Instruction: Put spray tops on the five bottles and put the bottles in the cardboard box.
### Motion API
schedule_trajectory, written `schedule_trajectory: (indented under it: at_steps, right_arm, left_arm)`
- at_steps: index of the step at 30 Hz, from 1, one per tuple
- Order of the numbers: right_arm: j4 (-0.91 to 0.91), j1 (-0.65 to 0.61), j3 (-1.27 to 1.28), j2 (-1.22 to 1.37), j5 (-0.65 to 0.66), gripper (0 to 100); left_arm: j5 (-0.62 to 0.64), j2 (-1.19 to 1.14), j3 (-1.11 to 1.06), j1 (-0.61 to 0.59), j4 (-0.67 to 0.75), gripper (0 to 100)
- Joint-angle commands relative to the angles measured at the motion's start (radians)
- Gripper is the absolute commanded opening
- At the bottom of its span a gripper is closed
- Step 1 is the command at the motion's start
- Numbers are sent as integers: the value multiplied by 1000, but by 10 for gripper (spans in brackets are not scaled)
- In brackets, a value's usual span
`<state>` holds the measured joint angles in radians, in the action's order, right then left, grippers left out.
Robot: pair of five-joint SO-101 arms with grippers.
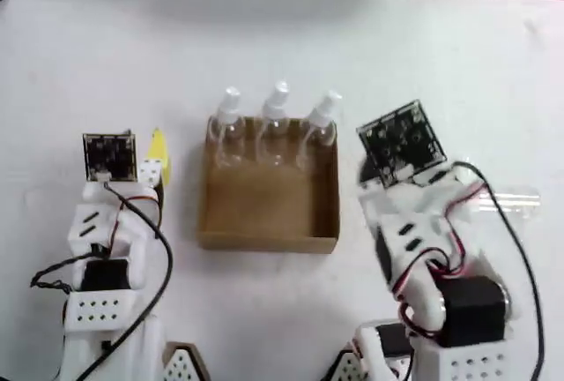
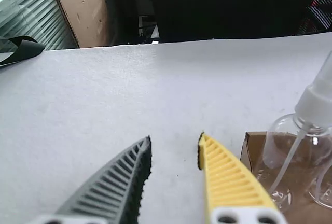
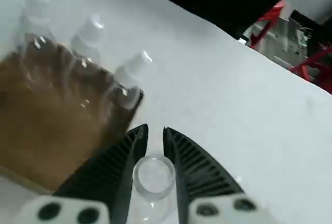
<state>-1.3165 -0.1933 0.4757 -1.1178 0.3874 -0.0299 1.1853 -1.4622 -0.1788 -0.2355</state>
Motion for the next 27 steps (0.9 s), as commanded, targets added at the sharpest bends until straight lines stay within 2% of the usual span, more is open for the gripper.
schedule_trajectory:
  at_steps: [1, 4, 8, 11, 18, 27]
  right_arm:
    - [139, -137, 15, 25, -226, 16]
    - [291, -185, 170, -15, -279, 16]
    - [533, -229, 437, -137, -288, 16]
    - [638, -295, 542, -206, -287, 15]
    - [710, -506, 535, -120, -281, 15]
    - [944, -522, 539, 183, -284, 15]
  left_arm:
    - [-2, 21, 32, 5, 6, 146]
    - [-2, 21, 32, 5, 6, 146]
    - [-2, 21, 32, 5, 6, 146]
    - [-2, 21, 28, 5, 29, 146]
    - [-2, 16, 20, -12, 48, 146]
    - [-2, 16, 21, -44, 49, 146]
